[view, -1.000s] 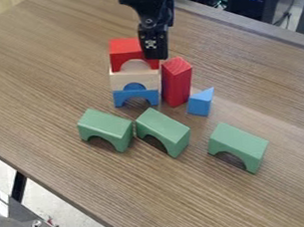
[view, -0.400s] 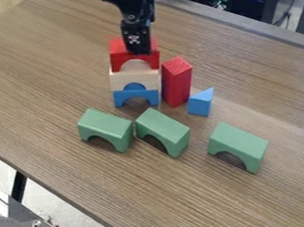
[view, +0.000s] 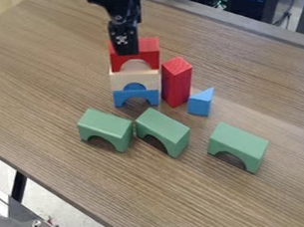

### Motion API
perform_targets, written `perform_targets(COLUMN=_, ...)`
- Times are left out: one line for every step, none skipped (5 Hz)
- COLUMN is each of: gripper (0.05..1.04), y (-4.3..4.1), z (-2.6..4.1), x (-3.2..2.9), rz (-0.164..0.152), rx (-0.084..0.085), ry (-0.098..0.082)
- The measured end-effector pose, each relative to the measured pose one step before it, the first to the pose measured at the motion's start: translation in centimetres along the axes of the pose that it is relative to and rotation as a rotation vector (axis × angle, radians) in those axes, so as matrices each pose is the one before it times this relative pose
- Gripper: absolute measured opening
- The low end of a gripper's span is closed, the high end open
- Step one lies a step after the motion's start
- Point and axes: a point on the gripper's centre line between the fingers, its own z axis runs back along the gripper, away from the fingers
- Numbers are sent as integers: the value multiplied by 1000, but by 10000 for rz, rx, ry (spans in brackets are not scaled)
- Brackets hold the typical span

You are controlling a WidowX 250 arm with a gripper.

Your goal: Remove the red arch on top of white arch and place it on top of green arch

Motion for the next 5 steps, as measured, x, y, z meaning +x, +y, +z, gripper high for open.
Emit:
perform_targets(gripper=1000, y=450, z=-1097, x=128, rz=29, rx=497, ry=-164)
perform_targets(gripper=1000, y=179, z=-925, x=64, rz=181, rx=293, ry=-134)
perform_targets(gripper=955, y=163, z=-1299, x=-401, rz=490, rx=303, ry=105)
perform_targets(gripper=671, y=336, z=-693, x=131, rz=421, rx=7, ry=13)
perform_targets(gripper=606, y=211, z=805, x=-626, rz=-2, rx=-197, ry=312)
